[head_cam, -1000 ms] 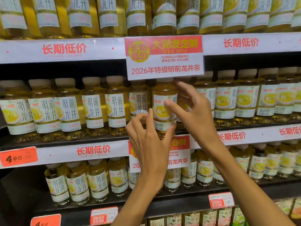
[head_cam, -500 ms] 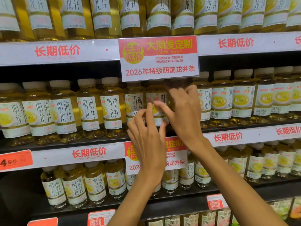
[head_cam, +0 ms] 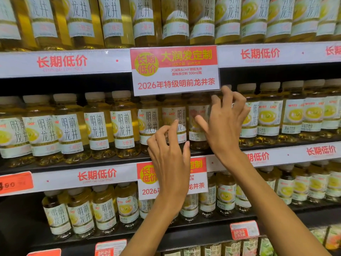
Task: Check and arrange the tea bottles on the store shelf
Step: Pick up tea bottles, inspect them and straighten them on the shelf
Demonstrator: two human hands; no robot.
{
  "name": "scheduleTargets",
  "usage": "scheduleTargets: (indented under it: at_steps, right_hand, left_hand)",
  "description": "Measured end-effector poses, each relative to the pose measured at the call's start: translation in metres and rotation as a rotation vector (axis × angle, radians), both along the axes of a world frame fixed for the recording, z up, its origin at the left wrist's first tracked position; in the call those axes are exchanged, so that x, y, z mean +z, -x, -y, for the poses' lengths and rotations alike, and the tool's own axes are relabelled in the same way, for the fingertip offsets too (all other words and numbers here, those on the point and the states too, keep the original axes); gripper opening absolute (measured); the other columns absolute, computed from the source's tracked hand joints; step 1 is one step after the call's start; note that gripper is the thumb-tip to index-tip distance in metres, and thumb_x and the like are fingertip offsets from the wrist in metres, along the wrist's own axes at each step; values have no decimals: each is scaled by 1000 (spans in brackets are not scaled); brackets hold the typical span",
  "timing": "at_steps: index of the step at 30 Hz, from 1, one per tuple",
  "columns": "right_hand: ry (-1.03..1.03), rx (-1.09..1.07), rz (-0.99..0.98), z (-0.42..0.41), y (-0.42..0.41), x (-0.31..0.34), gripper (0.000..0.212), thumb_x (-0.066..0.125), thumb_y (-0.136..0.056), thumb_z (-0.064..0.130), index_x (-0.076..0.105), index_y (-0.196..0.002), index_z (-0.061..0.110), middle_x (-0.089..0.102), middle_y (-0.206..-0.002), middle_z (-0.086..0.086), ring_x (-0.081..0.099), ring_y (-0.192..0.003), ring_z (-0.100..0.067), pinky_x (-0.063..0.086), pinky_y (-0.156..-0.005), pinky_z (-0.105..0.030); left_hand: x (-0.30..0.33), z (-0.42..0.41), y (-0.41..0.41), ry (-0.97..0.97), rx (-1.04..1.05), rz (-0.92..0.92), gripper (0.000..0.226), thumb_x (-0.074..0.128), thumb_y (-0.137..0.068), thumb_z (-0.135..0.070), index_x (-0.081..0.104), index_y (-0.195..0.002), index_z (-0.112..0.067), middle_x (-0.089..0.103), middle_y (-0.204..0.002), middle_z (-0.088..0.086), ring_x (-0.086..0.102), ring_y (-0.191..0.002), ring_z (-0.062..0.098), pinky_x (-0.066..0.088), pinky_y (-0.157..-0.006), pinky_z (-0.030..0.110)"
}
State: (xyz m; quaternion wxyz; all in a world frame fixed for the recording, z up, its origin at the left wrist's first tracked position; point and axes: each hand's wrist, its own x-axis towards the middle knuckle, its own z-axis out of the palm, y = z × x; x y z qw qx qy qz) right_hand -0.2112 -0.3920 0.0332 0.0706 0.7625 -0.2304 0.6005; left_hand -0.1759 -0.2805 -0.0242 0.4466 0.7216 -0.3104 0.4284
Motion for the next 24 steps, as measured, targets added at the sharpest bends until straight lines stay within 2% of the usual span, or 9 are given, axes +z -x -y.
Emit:
scheduleTargets:
  at_steps: [4,9,12,15,17,19,22,24]
  right_hand:
    - [14,-9,-60,4,-2,-1,62,69,-77,43,56,-117,-3,41,-140,-21,16,-123,-27,21,-96,-42]
    - [-32,115,54,3,4,3,65,73,-75,49,58,-116,0,45,-137,-19,21,-123,-25,28,-99,-41]
    - [-60,256,140,-7,11,1,66,73,-75,51,58,-114,2,49,-132,-16,34,-121,-29,34,-99,-39]
    - [-170,517,217,-17,20,-3,61,79,-75,36,51,-116,0,55,-116,-11,51,-108,-25,48,-88,-41]
    - [-264,643,256,-24,27,-4,61,79,-76,31,48,-119,2,55,-109,-3,57,-100,-17,53,-81,-37]
    - [-305,679,281,-28,33,-6,62,80,-75,30,47,-120,4,55,-112,0,58,-101,-12,55,-81,-31]
    - [-352,720,323,-32,43,-7,62,81,-72,30,48,-120,8,54,-108,10,57,-99,1,50,-80,-14]
    - [-401,761,332,-34,50,-6,62,82,-70,33,48,-118,14,55,-106,15,59,-100,2,50,-80,-14]
  left_hand:
    - [0,0,2,-6,-57,-19,48,70,-83,-16,55,-129,-13,54,-121,10,34,-111,17,29,-94,26]
    - [-3,0,4,18,-130,-39,43,69,-83,-12,56,-124,-13,54,-122,8,35,-113,16,33,-94,25]
    - [-3,0,9,38,-192,-47,45,69,-82,-12,55,-125,-13,53,-122,6,34,-114,13,31,-96,22]
    - [-2,0,15,14,-306,-77,55,70,-82,-15,49,-133,-12,50,-127,4,34,-120,9,27,-102,17]
    - [-3,0,21,-7,-441,-148,65,71,-82,-19,40,-139,-14,44,-135,-1,35,-127,7,30,-108,19]
    - [-4,-1,29,-14,-557,-220,75,72,-81,-23,32,-144,-19,38,-141,-6,34,-132,4,33,-110,21]
    - [-7,-3,36,-41,-585,-239,84,71,-79,-28,22,-147,-26,30,-146,-10,31,-132,-3,31,-104,8]
    - [-8,-5,41,-81,-598,-249,87,70,-82,-29,13,-147,-35,26,-149,-14,28,-128,-13,28,-97,-1]
